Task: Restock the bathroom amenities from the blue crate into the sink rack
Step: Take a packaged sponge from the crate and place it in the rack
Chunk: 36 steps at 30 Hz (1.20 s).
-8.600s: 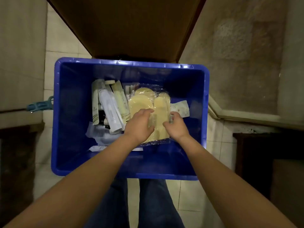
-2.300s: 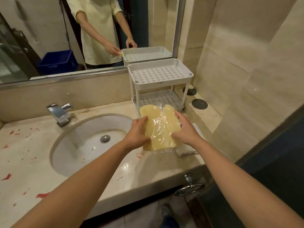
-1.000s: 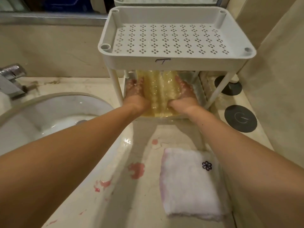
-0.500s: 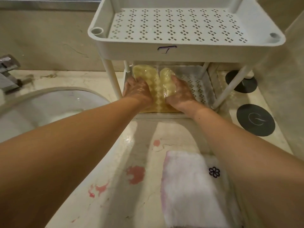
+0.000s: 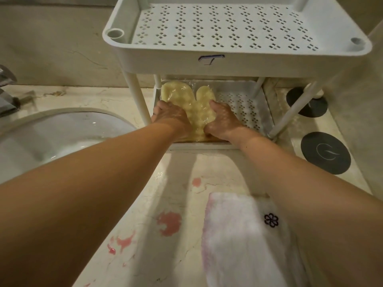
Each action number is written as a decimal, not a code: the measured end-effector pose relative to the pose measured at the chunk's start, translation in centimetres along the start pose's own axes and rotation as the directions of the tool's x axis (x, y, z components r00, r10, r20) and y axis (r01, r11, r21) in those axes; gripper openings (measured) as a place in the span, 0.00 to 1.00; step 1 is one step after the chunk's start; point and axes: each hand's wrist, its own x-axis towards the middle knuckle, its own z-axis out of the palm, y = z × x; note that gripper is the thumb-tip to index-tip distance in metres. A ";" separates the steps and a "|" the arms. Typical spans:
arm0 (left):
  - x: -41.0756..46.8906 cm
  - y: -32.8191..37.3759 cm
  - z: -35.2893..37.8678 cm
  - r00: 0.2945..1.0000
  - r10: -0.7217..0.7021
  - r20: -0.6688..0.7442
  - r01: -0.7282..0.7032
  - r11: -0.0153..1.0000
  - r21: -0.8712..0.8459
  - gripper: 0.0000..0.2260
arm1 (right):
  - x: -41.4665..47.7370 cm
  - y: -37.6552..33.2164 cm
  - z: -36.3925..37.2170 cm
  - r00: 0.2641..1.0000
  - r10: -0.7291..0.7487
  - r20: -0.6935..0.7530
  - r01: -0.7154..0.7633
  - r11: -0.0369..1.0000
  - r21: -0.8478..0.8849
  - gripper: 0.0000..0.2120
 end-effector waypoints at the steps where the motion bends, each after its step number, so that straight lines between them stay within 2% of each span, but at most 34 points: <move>1: 0.1 0.0 0.1 1.000 -0.001 0.006 0.001 1.000 0.019 0.29 | 0.1 0.0 0.0 1.000 0.000 0.001 0.000 1.000 -0.008 0.41; 4: 0.2 0.0 0.2 1.000 -0.002 0.022 0.001 0.998 0.055 0.28 | 0.2 0.0 0.0 1.000 -0.002 -0.005 0.002 0.999 -0.054 0.40; 8: -0.1 -0.1 -0.2 1.000 -0.005 0.029 0.005 1.000 0.020 0.27 | 0.3 0.1 0.3 1.000 0.016 -0.021 -0.018 0.994 -0.109 0.39; 13: -0.1 -0.4 -0.3 0.992 0.119 -0.040 -0.119 0.993 0.013 0.35 | 0.2 0.1 0.7 0.994 -0.049 -0.097 0.017 0.952 -0.307 0.35; 18: 1.0 -0.7 0.0 0.978 0.207 0.013 -0.207 0.973 0.104 0.37 | 1.1 0.4 0.6 0.998 -0.060 0.010 0.060 0.922 -0.383 0.44; 25: 1.5 -0.7 0.4 0.971 0.232 0.065 -0.234 0.972 0.021 0.36 | 2.5 1.2 0.6 0.994 -0.047 0.095 0.085 0.893 -0.443 0.49; 31: 1.4 -0.8 0.6 0.967 0.253 -0.014 -0.252 0.966 0.054 0.35 | 1.8 1.6 0.2 0.995 -0.080 0.052 0.093 0.944 -0.318 0.47; 36: -0.1 -1.0 0.6 0.954 0.288 -0.081 -0.289 0.957 -0.008 0.32 | -0.1 1.5 -0.1 0.998 -0.026 0.048 0.034 0.985 -0.170 0.43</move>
